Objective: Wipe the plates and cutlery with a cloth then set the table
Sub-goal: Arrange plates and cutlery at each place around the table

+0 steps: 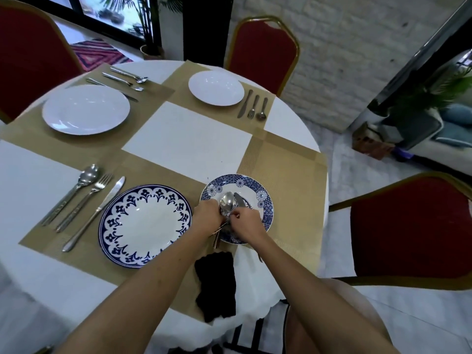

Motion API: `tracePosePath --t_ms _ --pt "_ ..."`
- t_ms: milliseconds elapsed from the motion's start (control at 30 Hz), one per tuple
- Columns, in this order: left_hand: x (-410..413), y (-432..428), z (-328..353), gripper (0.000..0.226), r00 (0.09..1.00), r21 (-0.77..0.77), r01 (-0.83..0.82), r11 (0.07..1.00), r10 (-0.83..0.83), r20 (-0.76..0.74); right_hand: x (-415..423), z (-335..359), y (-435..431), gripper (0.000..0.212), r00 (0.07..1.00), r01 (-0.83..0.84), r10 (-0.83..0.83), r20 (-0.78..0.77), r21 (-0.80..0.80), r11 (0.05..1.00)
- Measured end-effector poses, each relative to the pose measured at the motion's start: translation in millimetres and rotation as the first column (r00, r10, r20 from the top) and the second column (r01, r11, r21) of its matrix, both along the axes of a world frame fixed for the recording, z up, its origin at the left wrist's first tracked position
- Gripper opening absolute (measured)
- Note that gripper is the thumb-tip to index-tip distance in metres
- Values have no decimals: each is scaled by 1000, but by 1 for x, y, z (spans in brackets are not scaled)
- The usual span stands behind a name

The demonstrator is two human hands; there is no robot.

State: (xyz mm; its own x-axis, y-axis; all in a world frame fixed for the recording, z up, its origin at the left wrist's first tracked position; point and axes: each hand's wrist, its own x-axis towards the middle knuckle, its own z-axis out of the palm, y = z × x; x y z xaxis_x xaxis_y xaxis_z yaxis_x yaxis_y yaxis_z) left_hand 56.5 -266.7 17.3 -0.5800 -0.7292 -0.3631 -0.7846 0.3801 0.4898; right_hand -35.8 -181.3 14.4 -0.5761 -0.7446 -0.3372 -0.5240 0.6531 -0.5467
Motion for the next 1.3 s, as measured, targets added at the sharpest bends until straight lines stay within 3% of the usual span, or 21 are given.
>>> tracePosePath --t_ms 133,267,333,400,567,633,733,800,967,1067,1167,1300 --pt "4 -4 6 13 1000 26 9 1000 -8 -22 -2 3 0 6 953 184 -167 251 -48 982" --pt "16 -4 12 21 994 62 -98 993 101 -38 -2 10 0 11 797 260 -221 562 12 966" --pt "22 -3 13 19 988 88 -138 987 144 -59 0 13 -2 12 756 238 -208 620 35 971" --pt "26 1 15 19 981 115 -172 978 181 -75 0 15 1 14 762 189 -179 622 50 981" --pt "31 18 17 24 961 170 -230 958 252 -118 -10 27 13 37 877 27 -36 480 25 999" --pt "31 25 18 26 948 160 -266 951 288 -137 -18 35 20 30 884 22 -21 466 4 1000" --pt "22 40 19 22 899 166 -359 919 388 -204 -35 47 36 4 903 -3 27 429 -57 998" --pt "13 50 26 18 865 184 -397 899 433 -253 -51 51 44 13 925 15 40 379 -141 990" --pt "-18 115 40 10 709 286 -515 808 589 -388 -96 52 98 28 912 171 -33 409 -308 936" --pt "-43 169 45 21 583 430 -520 738 675 -452 -129 59 138 30 923 179 -45 382 -322 930" --pt "-60 215 50 17 431 584 -488 648 761 -485 -151 68 163 23 924 153 -22 382 -316 936" --pt "-80 246 43 15 363 606 -498 620 784 -504 -166 73 184 7 931 66 46 363 -291 954"
